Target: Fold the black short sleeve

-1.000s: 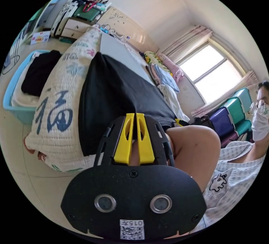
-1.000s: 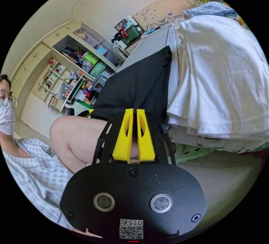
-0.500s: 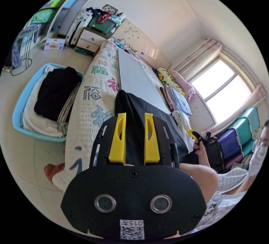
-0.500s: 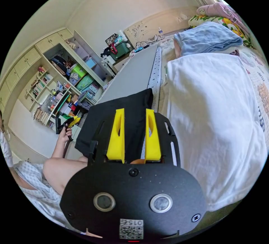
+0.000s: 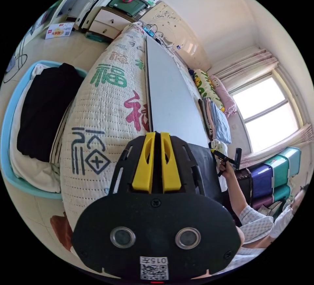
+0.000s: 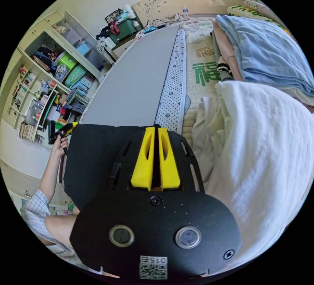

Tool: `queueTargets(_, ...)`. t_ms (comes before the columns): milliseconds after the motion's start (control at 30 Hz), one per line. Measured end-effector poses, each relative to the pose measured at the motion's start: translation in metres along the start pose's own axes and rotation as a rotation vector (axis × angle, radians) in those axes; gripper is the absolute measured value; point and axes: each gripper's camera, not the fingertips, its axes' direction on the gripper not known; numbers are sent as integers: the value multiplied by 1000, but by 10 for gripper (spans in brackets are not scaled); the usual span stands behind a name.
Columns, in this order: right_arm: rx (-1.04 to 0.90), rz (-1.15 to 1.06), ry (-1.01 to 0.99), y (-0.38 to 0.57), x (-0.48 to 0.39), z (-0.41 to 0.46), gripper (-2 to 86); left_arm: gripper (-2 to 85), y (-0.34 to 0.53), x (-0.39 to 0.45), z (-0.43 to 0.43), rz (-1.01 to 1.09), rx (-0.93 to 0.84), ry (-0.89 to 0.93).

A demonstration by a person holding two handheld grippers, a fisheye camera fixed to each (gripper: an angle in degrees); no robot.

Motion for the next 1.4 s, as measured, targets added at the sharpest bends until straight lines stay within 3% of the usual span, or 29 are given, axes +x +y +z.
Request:
queueTargets(267, 71, -27, 133, -60, -2, -54, -1, -4, -2, 1, -14, 51, 63, -109)
queueTargets(433, -120, -27, 268, -123, -13, -66, 53, 5, 12, 10, -4, 81, 72, -118)
queueTargets(533, -109, 19, 379, -148, -28, -115, 71, 15, 46, 34, -25, 185, 128, -176)
queueTargets(800, 220, -27, 22, -202, -158, -362, 84, 34, 217, 101, -51, 358, 158, -198)
queueTargets(933, 375, -162, -8, -185, -237, -487, 87, 49, 290, 133, -51, 417, 128, -175)
queueTargets(1133, 479, -361, -18, -139, -291, -582, 81, 64, 349, 155, -40, 472, 53, -129)
queueTargets(1267, 490, -556, 132, -80, -306, -571, 77, 81, 377, 156, -34, 486, 29, -75)
queueTargets(1400, 391, -617, 145, 9, -259, -493, 67, 84, 404, 156, -26, 496, 49, -88)
